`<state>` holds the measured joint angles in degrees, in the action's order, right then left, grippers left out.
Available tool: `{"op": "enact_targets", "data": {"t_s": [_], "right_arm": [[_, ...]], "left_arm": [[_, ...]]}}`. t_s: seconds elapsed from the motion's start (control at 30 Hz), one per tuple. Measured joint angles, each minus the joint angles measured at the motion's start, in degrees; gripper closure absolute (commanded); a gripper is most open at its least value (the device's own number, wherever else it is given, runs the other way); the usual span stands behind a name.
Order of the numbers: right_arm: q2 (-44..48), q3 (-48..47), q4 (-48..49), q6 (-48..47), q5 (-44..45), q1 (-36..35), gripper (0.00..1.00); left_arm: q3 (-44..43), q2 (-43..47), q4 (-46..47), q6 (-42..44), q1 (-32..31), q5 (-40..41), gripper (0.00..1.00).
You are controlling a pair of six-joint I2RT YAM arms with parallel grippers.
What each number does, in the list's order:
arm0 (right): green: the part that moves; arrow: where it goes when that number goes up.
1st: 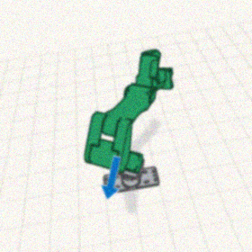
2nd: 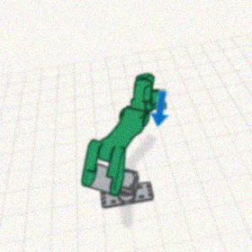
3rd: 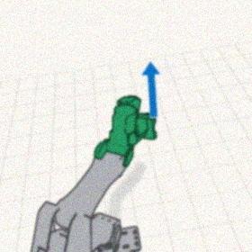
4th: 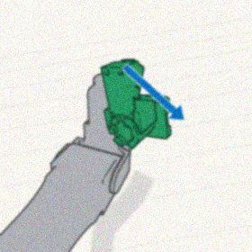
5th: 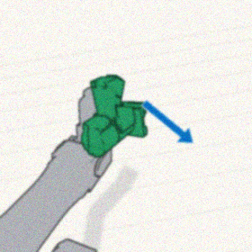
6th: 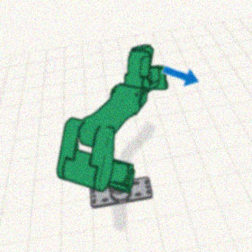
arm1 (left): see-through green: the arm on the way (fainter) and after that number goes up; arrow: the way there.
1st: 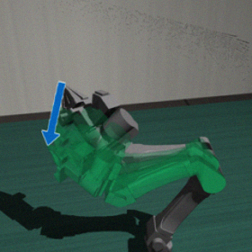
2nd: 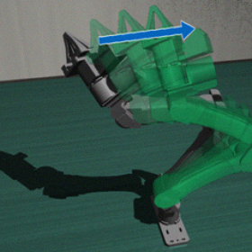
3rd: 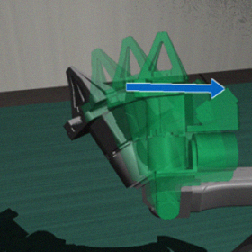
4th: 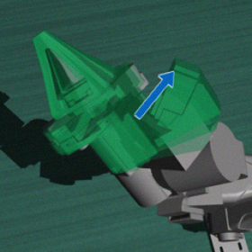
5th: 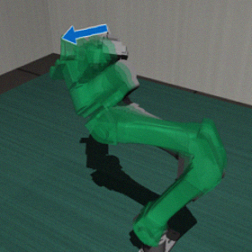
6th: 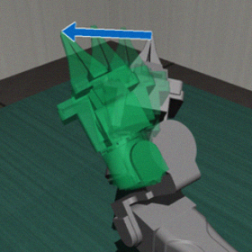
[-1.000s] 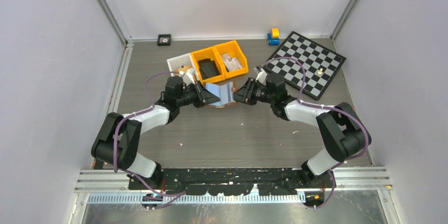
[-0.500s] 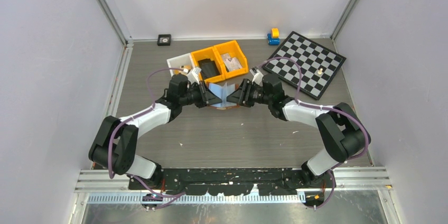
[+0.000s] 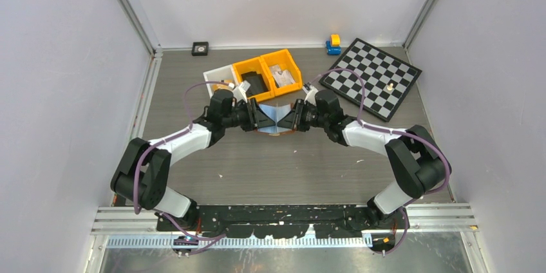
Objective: Take the credit cards out of the card holder
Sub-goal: Remove the credit card from the card holder.
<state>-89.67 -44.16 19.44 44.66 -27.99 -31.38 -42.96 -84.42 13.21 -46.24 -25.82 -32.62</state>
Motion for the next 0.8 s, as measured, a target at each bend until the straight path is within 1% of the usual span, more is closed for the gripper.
{"op": "enact_targets", "data": {"t_s": [0.1,0.17,0.23,0.3,0.33,0.43,0.47,0.53,0.6,0.73,0.8], "right_arm": [[0.02,-0.02,-1.70,-0.66,1.16,-0.02,0.95],[0.04,-0.02,-2.27,-1.03,1.70,-0.02,0.96],[0.07,-0.02,-2.60,-1.11,2.12,-0.02,0.97],[0.07,-0.02,-3.04,-1.25,2.47,-0.02,0.97],[0.07,-0.02,-3.15,-1.25,2.49,-0.02,0.97],[0.07,-0.02,-3.32,-1.27,2.64,-0.02,0.98],[0.07,-0.02,-3.32,-1.27,2.64,-0.02,0.98],[0.07,-0.02,-3.34,-1.27,2.67,-0.02,0.98],[0.07,-0.02,-3.32,-1.27,2.64,-0.02,0.98],[0.20,0.00,-3.32,-1.27,2.62,-0.04,0.97],[0.74,0.00,-3.32,-1.27,2.64,-0.07,0.92]], "left_arm": [[0.09,0.24,0.11,-0.37,0.02,0.07,0.48],[0.72,1.07,0.48,-1.11,0.46,0.11,0.38],[1.90,2.60,1.07,-1.77,1.22,0.26,0.30],[3.26,4.37,1.99,-2.62,2.21,0.52,0.18],[3.80,5.14,2.45,-2.89,2.56,0.55,0.15],[4.11,5.79,3.78,-3.32,3.13,0.55,0.13],[4.11,5.75,4.09,-3.37,3.13,0.44,0.16],[4.11,5.20,4.92,-3.87,3.13,-0.11,0.27],[4.09,3.87,5.90,-4.50,3.13,-0.81,0.42],[4.09,2.01,5.79,-4.63,3.13,-1.29,0.67],[4.04,2.03,5.25,-4.37,3.13,-1.25,0.83]]}}
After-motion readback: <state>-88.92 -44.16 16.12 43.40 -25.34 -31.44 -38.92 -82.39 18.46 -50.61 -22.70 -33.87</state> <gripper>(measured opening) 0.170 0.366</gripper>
